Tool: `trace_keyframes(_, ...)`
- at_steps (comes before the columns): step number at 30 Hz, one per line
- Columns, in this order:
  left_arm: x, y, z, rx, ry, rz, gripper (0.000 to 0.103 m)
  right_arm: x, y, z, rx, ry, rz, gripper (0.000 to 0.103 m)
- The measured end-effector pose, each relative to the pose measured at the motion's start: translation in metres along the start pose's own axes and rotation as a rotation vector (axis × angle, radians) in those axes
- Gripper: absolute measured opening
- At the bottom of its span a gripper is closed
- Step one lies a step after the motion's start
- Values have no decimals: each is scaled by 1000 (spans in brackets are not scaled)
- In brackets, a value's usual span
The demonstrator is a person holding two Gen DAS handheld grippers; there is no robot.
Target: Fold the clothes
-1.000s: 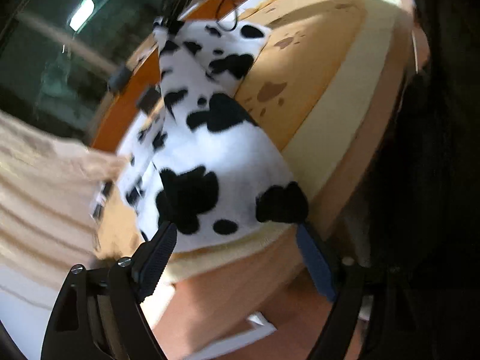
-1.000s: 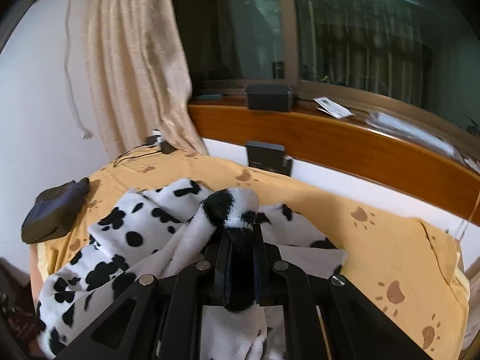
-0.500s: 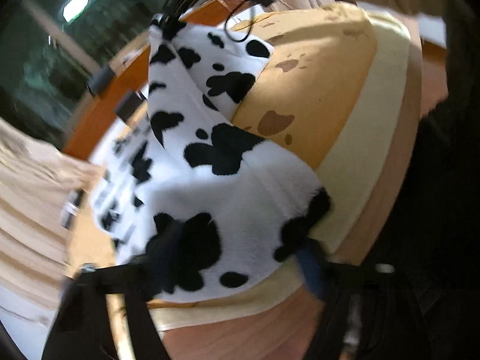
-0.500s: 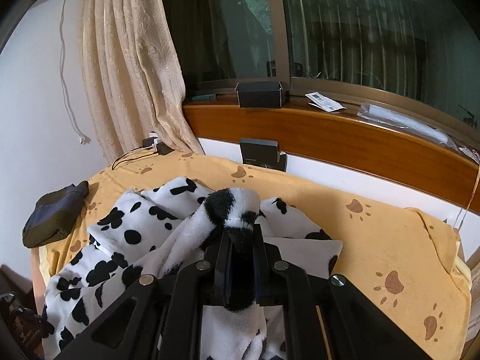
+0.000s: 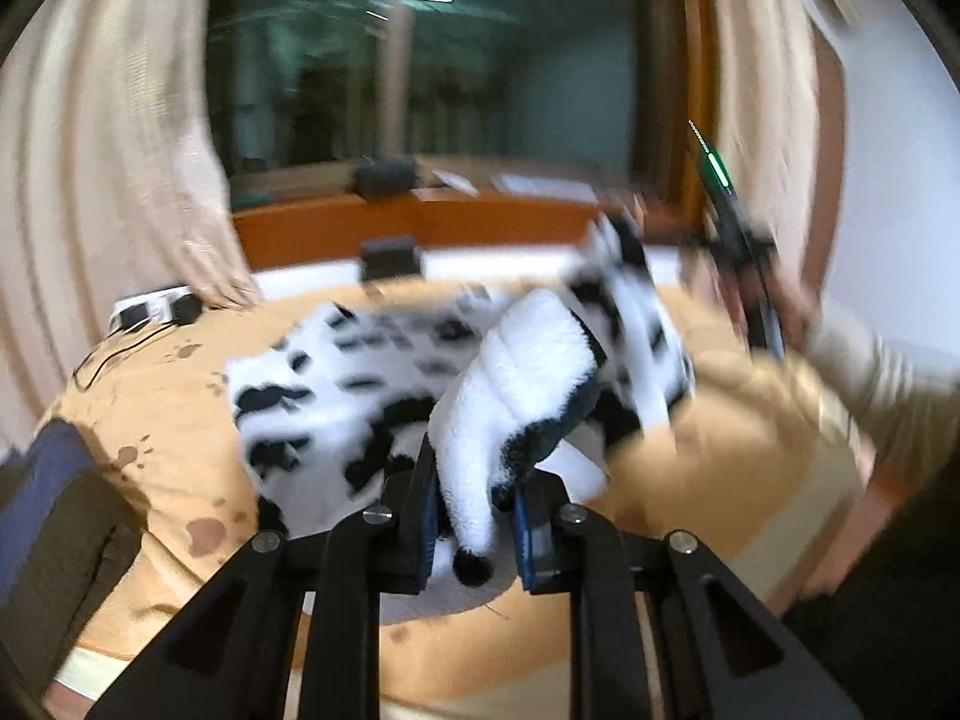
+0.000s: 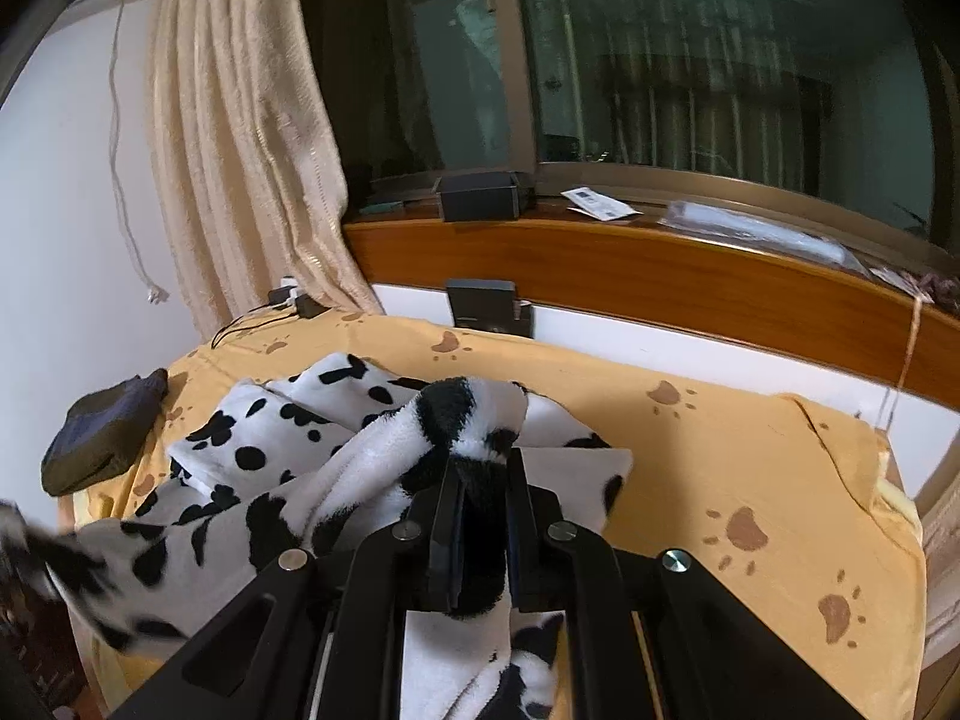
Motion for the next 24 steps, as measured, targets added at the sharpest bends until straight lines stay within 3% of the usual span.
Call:
trace_keyframes(6,60,48,8,-115,21,-141,21,-9,-3,-12,-32,-11,37,11)
trace_keyframes(14,124,112,50,-169,20,-268,21,-28,12,-2,-74,-71,87,11)
trace_keyframes(17,152,128,80,-139,55,-314,21,-36,21,10,-84,-95,108,11)
trace_keyframes(24,216,120,179,8,131,-427,21,-62,30,80,-26,-177,142,11)
Point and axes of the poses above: each gripper's, at about its wrist camera, not at the fingertips, and z roughly the way its jaws point, x to its left, y to its top, the point moved 9 cm from there along z, roughly the way its jaws point, and after that the axes turned 1 degree about -z, right-handed, at the moved point
